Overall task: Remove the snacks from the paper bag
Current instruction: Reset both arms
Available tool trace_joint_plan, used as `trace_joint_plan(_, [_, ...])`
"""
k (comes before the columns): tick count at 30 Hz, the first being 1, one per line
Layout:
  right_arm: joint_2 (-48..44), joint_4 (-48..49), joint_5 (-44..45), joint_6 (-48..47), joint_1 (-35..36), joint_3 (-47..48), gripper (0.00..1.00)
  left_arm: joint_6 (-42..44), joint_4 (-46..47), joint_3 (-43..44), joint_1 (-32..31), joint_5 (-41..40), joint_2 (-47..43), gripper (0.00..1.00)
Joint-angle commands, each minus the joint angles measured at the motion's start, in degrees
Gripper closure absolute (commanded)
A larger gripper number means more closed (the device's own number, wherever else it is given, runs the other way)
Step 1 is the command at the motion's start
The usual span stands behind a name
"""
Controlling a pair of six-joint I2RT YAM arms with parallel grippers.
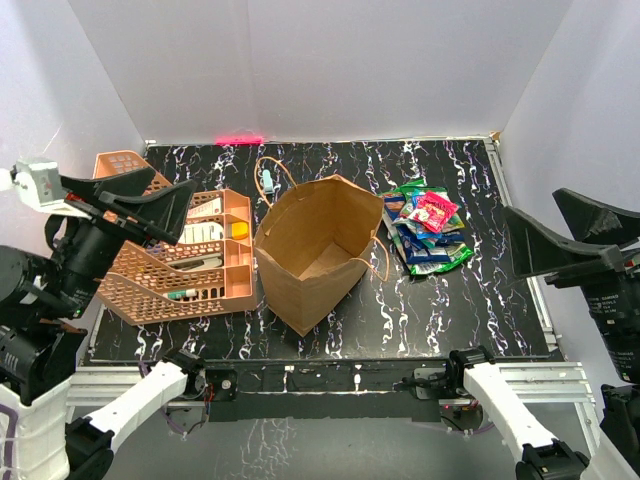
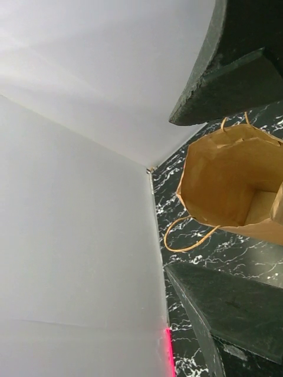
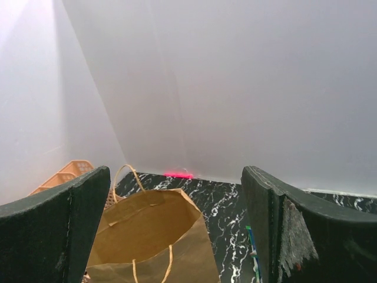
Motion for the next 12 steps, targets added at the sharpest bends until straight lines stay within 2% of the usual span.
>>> trace_joint_plan(1, [0.44, -1.6, 7.01, 0.4, -0.23, -0.31, 0.02, -0.07, 2.53, -1.58, -0.27, -1.97, -1.52, 0.02])
trace_joint_plan(10, [1.21, -3.39, 11.5, 1.69, -0.23, -3.62, 0.02, -0.18, 1.67, -2.44, -0.26, -2.1, -1.26, 0.02])
trace_joint_plan(12, [3.28, -7.47, 14.14, 2.47, -0.21, -1.63, 0.02, -0.19, 1.53, -2.39, -0.28, -1.84, -0.96, 0.01])
